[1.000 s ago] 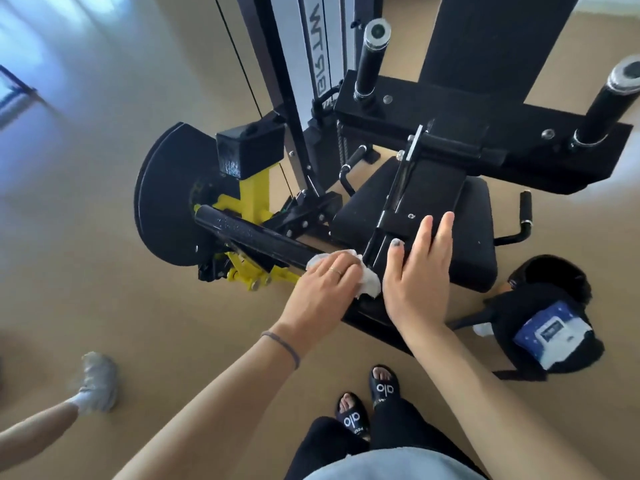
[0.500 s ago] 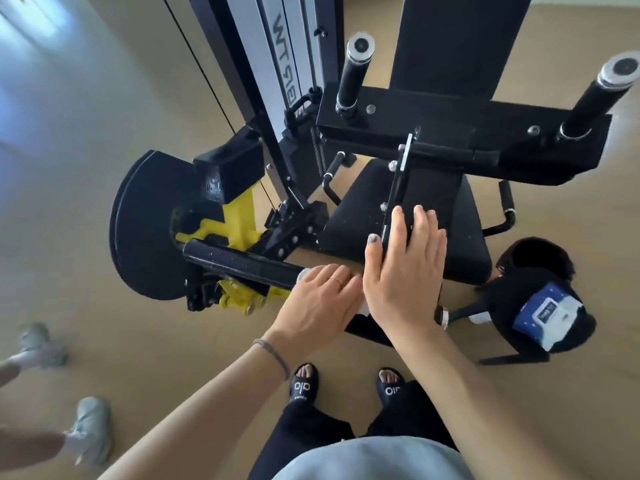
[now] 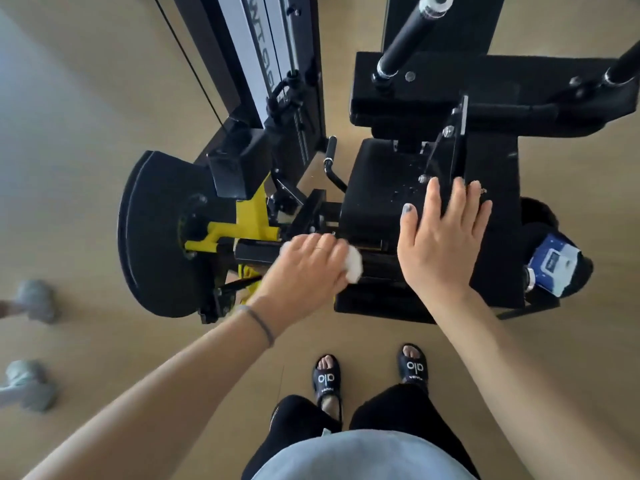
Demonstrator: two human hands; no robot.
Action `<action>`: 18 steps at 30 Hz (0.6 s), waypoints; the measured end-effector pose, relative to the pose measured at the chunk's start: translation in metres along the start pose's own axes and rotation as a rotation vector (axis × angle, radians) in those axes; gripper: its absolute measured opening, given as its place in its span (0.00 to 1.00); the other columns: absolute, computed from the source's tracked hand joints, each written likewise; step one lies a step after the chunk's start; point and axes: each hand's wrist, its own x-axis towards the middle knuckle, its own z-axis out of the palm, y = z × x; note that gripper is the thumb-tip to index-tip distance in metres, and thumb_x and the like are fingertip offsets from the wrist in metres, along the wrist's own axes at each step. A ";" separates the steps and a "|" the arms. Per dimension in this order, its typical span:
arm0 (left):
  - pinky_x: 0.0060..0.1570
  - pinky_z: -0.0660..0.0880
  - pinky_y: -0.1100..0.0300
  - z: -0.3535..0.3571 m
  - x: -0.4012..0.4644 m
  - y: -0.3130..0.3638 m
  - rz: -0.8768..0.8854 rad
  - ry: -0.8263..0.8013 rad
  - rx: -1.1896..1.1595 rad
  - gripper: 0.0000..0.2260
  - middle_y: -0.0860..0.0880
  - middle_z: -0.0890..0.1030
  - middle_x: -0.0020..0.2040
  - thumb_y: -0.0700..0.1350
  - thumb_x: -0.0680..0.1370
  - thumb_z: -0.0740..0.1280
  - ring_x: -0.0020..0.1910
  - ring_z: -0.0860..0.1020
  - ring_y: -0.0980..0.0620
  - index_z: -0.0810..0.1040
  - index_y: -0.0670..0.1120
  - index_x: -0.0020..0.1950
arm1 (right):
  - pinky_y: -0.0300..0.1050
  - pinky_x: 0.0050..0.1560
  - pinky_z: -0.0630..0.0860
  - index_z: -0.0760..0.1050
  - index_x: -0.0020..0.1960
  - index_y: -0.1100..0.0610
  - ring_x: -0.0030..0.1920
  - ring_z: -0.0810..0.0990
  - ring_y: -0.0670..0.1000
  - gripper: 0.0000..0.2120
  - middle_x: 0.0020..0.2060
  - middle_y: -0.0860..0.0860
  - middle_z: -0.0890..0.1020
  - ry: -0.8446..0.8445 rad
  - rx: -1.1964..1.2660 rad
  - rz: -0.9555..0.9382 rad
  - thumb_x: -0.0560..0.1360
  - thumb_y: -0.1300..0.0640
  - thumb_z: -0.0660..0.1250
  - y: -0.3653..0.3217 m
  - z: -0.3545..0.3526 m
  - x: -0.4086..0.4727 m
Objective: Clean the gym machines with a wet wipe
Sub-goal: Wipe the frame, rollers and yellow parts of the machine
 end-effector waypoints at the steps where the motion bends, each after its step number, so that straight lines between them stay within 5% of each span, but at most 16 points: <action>1: 0.55 0.74 0.48 0.003 0.007 0.011 0.020 0.017 -0.005 0.21 0.44 0.77 0.58 0.54 0.83 0.55 0.55 0.77 0.43 0.69 0.42 0.69 | 0.63 0.79 0.52 0.63 0.78 0.61 0.79 0.57 0.64 0.29 0.76 0.64 0.66 -0.003 0.010 -0.025 0.85 0.45 0.46 -0.008 -0.001 -0.003; 5: 0.54 0.76 0.50 0.005 0.006 -0.003 0.117 0.085 -0.026 0.22 0.44 0.78 0.56 0.55 0.84 0.56 0.52 0.78 0.44 0.66 0.42 0.72 | 0.58 0.80 0.53 0.64 0.78 0.61 0.79 0.60 0.58 0.28 0.75 0.59 0.70 -0.067 0.100 -0.181 0.85 0.46 0.46 -0.043 0.004 -0.026; 10: 0.58 0.77 0.52 0.002 -0.044 -0.096 0.144 -0.046 0.043 0.22 0.46 0.76 0.61 0.55 0.82 0.59 0.58 0.78 0.46 0.68 0.43 0.70 | 0.57 0.79 0.56 0.72 0.73 0.60 0.74 0.71 0.55 0.31 0.65 0.54 0.81 -0.183 0.112 -0.196 0.86 0.45 0.42 -0.046 0.019 -0.044; 14: 0.54 0.79 0.50 0.006 -0.051 -0.113 0.178 -0.047 0.135 0.22 0.43 0.77 0.58 0.52 0.80 0.68 0.54 0.79 0.43 0.70 0.39 0.66 | 0.54 0.76 0.62 0.80 0.65 0.58 0.61 0.81 0.51 0.30 0.53 0.51 0.86 -0.207 0.124 -0.198 0.85 0.46 0.43 -0.048 0.017 -0.040; 18: 0.56 0.77 0.51 0.009 -0.031 -0.055 0.108 -0.013 0.147 0.25 0.42 0.77 0.60 0.48 0.78 0.69 0.56 0.78 0.43 0.69 0.37 0.70 | 0.51 0.68 0.71 0.82 0.43 0.54 0.41 0.83 0.50 0.30 0.34 0.46 0.84 -0.175 0.086 -0.191 0.86 0.47 0.44 -0.051 0.015 -0.039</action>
